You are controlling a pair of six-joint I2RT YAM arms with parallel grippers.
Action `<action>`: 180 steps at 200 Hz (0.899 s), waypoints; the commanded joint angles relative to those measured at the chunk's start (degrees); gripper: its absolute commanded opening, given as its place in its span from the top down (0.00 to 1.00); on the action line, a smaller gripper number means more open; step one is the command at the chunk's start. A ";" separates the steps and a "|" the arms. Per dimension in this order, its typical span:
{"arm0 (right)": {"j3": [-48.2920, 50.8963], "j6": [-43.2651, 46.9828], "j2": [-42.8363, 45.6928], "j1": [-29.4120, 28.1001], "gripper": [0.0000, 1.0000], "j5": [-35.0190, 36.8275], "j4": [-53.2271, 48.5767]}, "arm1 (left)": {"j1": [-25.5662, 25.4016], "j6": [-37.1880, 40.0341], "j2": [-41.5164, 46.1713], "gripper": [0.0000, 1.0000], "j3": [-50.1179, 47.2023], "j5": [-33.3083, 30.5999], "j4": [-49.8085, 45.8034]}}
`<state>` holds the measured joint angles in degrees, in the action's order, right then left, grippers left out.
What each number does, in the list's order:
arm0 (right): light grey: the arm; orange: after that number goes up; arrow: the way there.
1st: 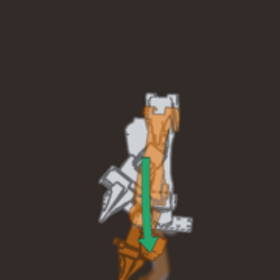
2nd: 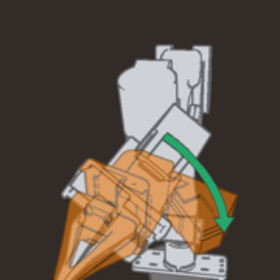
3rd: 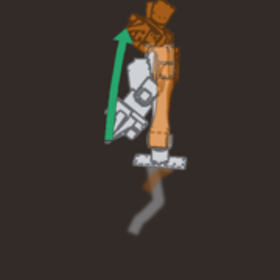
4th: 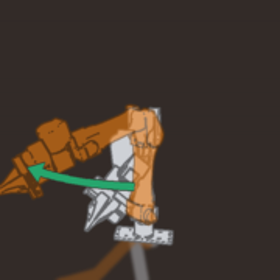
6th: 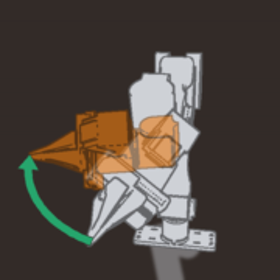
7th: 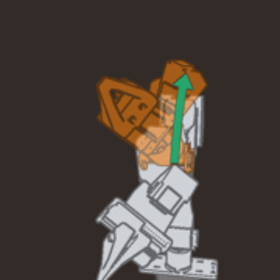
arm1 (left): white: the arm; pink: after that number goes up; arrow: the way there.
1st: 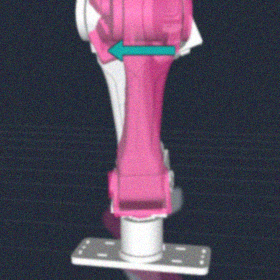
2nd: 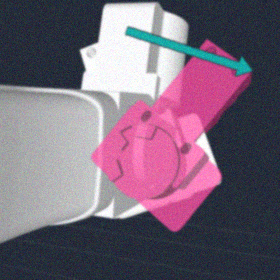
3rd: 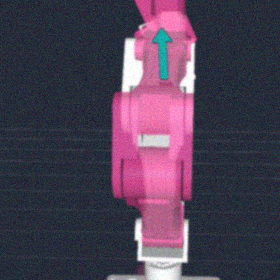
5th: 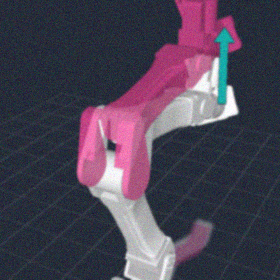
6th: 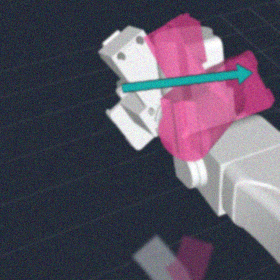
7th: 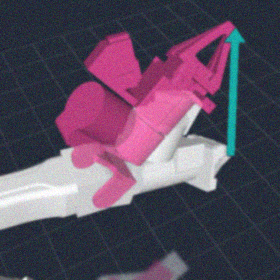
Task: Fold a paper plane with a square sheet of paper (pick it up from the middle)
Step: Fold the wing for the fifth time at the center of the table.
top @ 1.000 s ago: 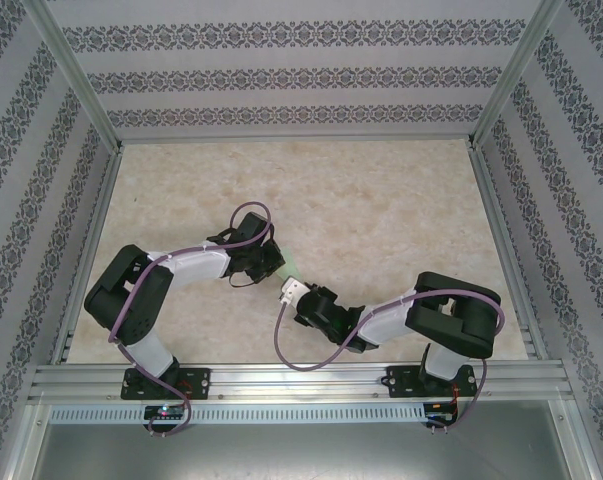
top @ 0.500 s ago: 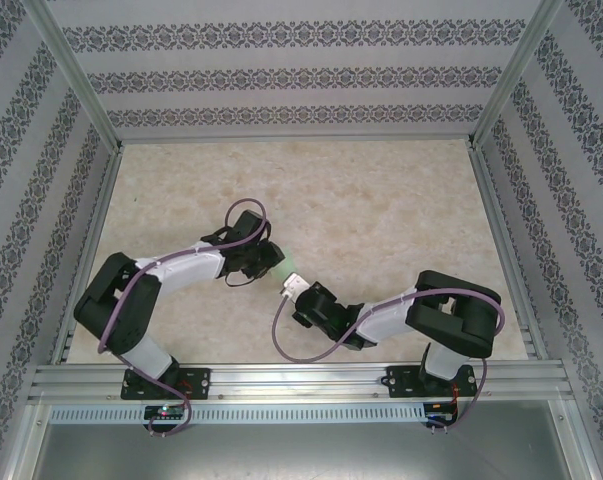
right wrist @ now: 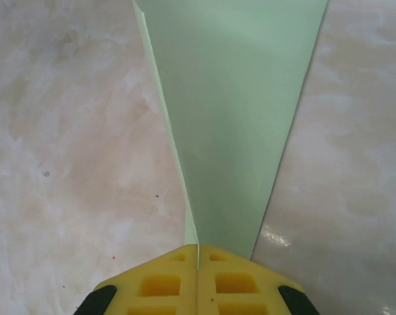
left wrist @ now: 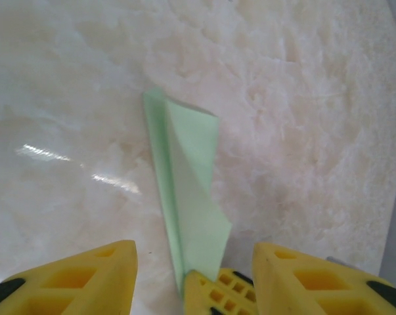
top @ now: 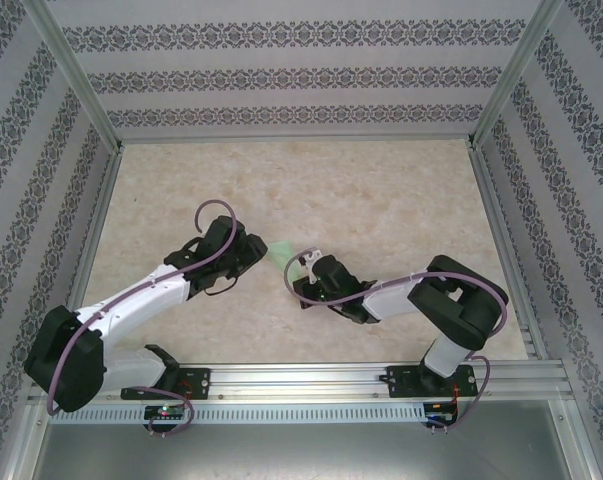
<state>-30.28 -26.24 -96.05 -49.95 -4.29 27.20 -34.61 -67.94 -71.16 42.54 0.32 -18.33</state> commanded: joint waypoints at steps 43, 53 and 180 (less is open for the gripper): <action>1.27 -14.71 -3.97 5.35 1.00 -11.91 7.94 | -0.22 2.33 -4.89 0.59 0.31 3.69 6.51; 1.15 -14.90 -3.97 5.76 1.00 -11.88 6.98 | -0.28 2.57 -6.52 0.60 1.11 4.54 6.78; -0.85 -19.07 -5.78 8.56 1.00 -13.74 -1.98 | -1.78 1.61 -24.51 0.66 8.22 15.05 19.79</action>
<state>-31.14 -43.90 -99.72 -42.30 -17.82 29.50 -35.73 -66.50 -93.47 49.01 13.13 -3.33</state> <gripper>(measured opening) 0.041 0.345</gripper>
